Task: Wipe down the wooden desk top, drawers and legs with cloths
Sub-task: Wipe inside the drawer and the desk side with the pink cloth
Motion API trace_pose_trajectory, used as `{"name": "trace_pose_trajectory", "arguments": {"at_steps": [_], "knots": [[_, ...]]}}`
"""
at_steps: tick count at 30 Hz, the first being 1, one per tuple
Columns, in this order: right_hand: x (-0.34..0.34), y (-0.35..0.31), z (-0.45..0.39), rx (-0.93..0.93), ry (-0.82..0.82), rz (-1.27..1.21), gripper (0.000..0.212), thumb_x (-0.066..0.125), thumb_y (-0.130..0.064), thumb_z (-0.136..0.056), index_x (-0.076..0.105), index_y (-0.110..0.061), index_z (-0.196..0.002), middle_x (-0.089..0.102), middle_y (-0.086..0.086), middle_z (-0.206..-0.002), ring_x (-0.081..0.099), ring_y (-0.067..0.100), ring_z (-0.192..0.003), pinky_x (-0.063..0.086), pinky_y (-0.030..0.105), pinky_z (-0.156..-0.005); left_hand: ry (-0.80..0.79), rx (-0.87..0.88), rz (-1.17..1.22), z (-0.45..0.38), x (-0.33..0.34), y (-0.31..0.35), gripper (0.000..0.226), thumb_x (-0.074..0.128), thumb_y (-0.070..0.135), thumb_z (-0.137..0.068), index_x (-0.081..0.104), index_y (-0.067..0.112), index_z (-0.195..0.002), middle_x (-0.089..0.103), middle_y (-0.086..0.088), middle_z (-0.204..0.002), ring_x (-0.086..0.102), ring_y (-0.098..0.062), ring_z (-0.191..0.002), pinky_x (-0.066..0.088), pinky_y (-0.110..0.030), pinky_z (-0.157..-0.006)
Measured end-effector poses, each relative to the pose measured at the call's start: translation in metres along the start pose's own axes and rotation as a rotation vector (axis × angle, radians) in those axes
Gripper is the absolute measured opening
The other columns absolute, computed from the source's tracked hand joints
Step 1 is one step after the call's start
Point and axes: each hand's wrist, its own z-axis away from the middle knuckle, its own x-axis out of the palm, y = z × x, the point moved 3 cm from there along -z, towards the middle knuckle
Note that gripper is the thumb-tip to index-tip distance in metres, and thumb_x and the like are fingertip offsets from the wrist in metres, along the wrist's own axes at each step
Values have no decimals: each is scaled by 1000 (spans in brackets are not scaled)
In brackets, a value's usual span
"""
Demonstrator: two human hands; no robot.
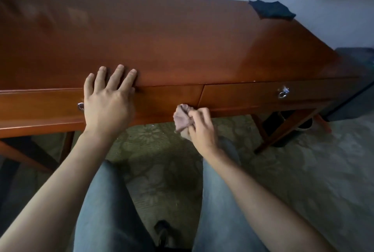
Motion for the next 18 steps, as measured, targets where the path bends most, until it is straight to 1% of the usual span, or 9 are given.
{"name": "trace_pose_trajectory", "arguments": {"at_steps": [2, 4, 6, 8, 10, 13, 15, 16, 18], "knots": [[2, 12, -8, -43, -39, 55, 31, 73, -6, -76, 64, -12, -106, 57, 8, -104, 62, 29, -78, 53, 38, -56, 3, -57, -15, 6, -2, 9, 59, 38, 39, -99, 44, 20, -155, 44, -14, -159, 33, -49, -146, 20, -62, -121], [-11, 42, -7, -20, -30, 88, 29, 74, -7, -75, 67, -13, -102, 60, 5, -102, 62, 26, -80, 53, 37, -56, -18, -115, -27, 10, -3, 22, 67, 40, 42, -93, 41, 18, -155, 41, -16, -160, 30, -50, -146, 17, -63, -121], [-38, 82, -2, 82, 31, 98, 27, 70, -7, -76, 67, -16, -102, 62, 4, -103, 63, 28, -79, 48, 34, -53, -30, -172, -13, 10, -5, 33, 70, 42, 42, -90, 40, 14, -154, 40, -18, -159, 29, -53, -144, 16, -64, -121], [-69, 127, 4, 224, 113, 94, 19, 66, -5, -81, 66, -12, -99, 62, 10, -103, 63, 35, -82, 40, 30, -58, -12, -195, 10, 7, -9, 49, 68, 41, 37, -89, 44, 9, -151, 43, -19, -157, 31, -53, -142, 18, -63, -122], [-96, 167, 5, 379, 188, 83, 11, 65, -2, -85, 64, -8, -95, 61, 16, -103, 64, 39, -85, 37, 30, -64, 14, -97, 42, 7, -10, 82, 64, 40, 32, -88, 50, 8, -147, 48, -16, -154, 37, -45, -143, 21, -58, -123], [-107, 188, 0, 506, 185, 17, 16, 66, -1, -82, 63, -8, -96, 58, 18, -108, 64, 42, -89, 45, 38, -65, -47, 97, 53, 0, 1, 158, 70, 36, 37, -87, 46, 15, -153, 45, -8, -160, 34, -36, -150, 19, -56, -125], [-100, 174, -3, 509, 150, -27, 18, 71, -12, -84, 63, -8, -99, 53, 17, -113, 64, 38, -90, 49, 39, -68, -95, 144, 24, -18, 12, 200, 73, 38, 41, -86, 42, 21, -155, 41, -4, -162, 31, -39, -150, 18, -64, -122], [-95, 163, -4, 456, 149, -51, 19, 72, -21, -86, 64, -9, -99, 52, 15, -112, 63, 37, -88, 49, 39, -67, -118, 164, 6, -27, 17, 217, 74, 40, 42, -84, 40, 24, -156, 40, -3, -163, 31, -38, -151, 18, -67, -121], [-83, 139, -4, 229, 117, -84, 21, 69, -30, -91, 67, -11, -100, 53, 12, -109, 63, 34, -82, 51, 39, -64, -165, 170, -43, -38, 25, 239, 80, 43, 46, -81, 33, 30, -159, 36, -1, -165, 28, -37, -152, 16, -68, -119]]}}
